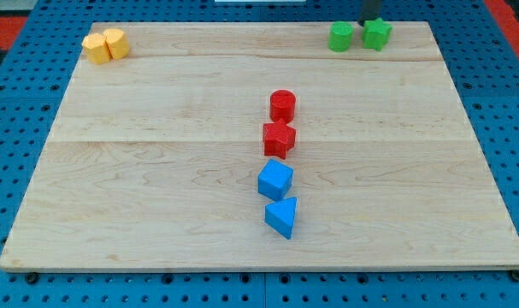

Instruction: Move the green blocks together to the center right of the board

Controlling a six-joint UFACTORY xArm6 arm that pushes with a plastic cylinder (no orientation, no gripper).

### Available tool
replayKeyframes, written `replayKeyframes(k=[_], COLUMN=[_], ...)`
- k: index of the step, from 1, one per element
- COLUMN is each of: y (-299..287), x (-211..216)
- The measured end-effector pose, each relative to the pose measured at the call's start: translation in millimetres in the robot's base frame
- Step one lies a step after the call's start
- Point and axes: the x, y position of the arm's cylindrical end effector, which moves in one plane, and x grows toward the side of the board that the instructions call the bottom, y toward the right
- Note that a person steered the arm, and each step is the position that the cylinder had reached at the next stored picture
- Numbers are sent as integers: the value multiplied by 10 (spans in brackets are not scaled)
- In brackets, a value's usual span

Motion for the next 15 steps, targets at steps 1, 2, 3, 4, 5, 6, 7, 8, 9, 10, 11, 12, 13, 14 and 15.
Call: replayKeyframes(k=[1, 2, 3, 4, 5, 6, 7, 8, 9, 10, 11, 12, 13, 14, 15], y=[55, -36, 10, 10, 12, 99, 578, 470, -178, -611, -612, -700, -779, -938, -939], x=[243, 637, 1041, 1452, 1633, 1113, 612, 252, 120, 146, 413, 554, 286, 377, 696])
